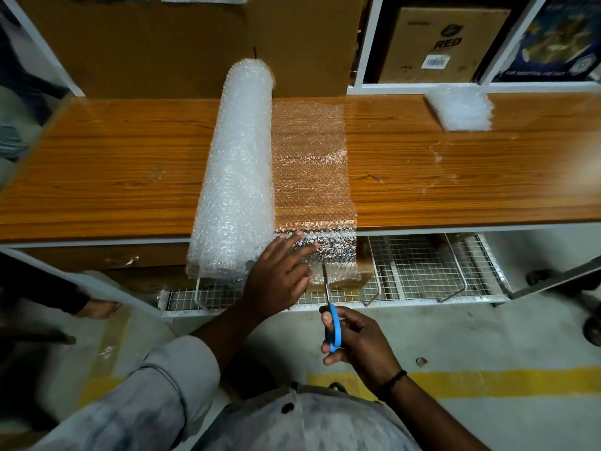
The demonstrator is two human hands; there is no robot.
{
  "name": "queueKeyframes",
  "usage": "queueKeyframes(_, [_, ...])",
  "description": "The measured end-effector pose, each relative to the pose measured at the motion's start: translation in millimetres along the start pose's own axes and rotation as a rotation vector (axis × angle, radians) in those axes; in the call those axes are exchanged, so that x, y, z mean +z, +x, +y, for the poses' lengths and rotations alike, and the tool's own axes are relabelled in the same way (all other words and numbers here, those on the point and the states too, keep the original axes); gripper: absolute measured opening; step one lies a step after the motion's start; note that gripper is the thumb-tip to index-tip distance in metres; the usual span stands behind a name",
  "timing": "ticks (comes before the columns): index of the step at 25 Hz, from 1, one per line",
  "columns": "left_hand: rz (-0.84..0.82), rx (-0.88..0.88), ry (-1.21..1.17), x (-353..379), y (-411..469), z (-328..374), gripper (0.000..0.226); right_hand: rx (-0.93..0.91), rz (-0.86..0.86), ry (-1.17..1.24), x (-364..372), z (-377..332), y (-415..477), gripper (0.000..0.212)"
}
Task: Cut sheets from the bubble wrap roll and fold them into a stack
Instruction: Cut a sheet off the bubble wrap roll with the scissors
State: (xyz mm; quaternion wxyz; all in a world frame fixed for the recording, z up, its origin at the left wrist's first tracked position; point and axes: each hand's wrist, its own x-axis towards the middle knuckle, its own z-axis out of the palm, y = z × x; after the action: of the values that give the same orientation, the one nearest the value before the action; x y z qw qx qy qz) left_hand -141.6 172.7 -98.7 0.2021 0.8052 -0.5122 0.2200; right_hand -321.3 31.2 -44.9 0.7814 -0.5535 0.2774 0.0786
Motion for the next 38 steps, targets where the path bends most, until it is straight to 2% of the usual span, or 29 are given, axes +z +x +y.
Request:
queueKeyframes(3, [0.026, -0.006, -0.043, 4, 15, 15, 0.01, -0.022, 0.034, -0.007, -5, -2, -7, 0.044])
queueKeyframes(7, [0.036, -0.031, -0.07, 8, 21, 23, 0.008, -0.031, 0.072, -0.027, -14, 0, -15, 0.05])
queueKeyframes(14, [-0.062, -0.135, 0.005, 7, 4, 7, 0.012, 0.038, 0.034, -0.072, -14, 12, -26, 0.05])
queueKeyframes(22, [-0.013, -0.114, -0.021, 8, 7, 10, 0.011, 0.03, 0.053, -0.115, -11, 11, -8, 0.051])
queueKeyframes(25, [-0.006, -0.102, -0.028, 9, 9, 11, 0.011, 0.009, 0.063, -0.139, -8, 8, 5, 0.046])
queueKeyframes(38, [0.064, -0.046, -0.081, -1, 12, 14, 0.007, -0.105, 0.096, -0.139, -1, 12, 34, 0.047])
